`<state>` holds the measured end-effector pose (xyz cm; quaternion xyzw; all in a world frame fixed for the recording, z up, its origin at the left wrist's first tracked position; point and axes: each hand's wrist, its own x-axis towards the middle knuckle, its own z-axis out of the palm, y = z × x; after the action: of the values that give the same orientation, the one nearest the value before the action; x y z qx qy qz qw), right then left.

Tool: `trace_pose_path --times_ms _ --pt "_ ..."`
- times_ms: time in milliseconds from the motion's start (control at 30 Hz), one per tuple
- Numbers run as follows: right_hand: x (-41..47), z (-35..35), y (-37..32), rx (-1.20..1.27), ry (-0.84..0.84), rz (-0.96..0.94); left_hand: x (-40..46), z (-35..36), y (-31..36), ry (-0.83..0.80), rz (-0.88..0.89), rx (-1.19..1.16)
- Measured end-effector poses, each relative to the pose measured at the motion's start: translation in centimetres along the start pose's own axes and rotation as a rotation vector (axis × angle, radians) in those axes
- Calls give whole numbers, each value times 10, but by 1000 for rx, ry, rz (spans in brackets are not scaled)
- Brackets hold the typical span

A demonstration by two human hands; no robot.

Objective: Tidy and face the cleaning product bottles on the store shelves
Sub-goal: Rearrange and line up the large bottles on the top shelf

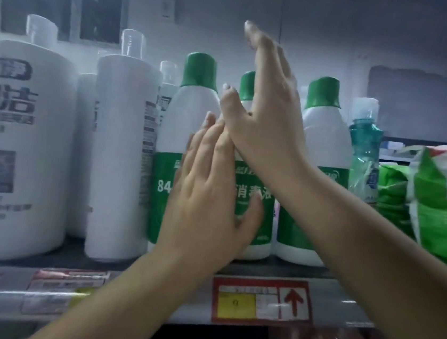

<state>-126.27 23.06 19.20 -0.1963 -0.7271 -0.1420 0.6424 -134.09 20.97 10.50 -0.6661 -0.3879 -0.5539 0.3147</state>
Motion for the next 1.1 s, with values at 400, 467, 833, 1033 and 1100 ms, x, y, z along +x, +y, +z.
trace_pose_path --times_ms 400,467,833,1033,1100 --pt "-37 -74 89 -241 -79 128 -6 86 48 -162 -7 128" --pt "-45 -83 103 -196 -128 210 -9 90 51 -160 -57 188" --pt "-72 -87 146 456 -544 575 -17 93 72 -326 -166 450" --pt "-71 -87 147 487 -548 491 -11 89 87 -393 -229 514" --pt "-72 -88 147 474 -534 494 -12 88 88 -374 -225 494"
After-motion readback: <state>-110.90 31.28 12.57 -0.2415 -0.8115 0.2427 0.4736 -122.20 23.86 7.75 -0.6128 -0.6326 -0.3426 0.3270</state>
